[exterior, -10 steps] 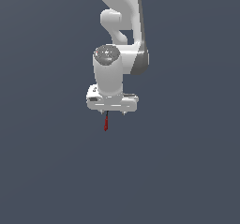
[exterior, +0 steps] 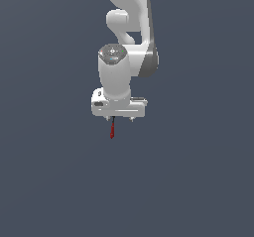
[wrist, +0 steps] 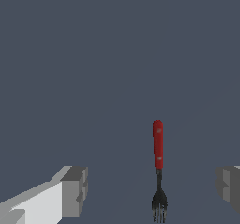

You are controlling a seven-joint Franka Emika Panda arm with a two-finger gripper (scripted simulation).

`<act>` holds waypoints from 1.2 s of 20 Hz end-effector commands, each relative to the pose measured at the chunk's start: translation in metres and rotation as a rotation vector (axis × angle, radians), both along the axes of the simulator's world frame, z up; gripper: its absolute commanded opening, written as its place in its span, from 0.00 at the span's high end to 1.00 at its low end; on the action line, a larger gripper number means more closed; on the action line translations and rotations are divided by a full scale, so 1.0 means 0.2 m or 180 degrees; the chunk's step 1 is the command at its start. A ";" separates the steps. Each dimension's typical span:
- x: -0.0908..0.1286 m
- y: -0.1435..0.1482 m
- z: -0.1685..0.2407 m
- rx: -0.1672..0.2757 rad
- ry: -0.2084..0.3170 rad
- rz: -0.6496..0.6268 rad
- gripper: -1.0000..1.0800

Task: Pick up the object and move it to a goal position.

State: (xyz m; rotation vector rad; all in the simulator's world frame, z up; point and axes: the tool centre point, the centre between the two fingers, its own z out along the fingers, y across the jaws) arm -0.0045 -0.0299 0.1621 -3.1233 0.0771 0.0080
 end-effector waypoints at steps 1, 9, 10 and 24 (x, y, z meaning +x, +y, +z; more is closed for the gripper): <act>0.01 0.00 0.01 0.0004 -0.0018 0.0023 0.04; -0.03 -0.02 -0.05 -0.0002 -0.0014 0.0023 0.04; -0.04 -0.03 -0.07 -0.0002 -0.0014 0.0023 0.04; -0.32 -0.19 -0.44 -0.0043 -0.0016 0.0058 0.04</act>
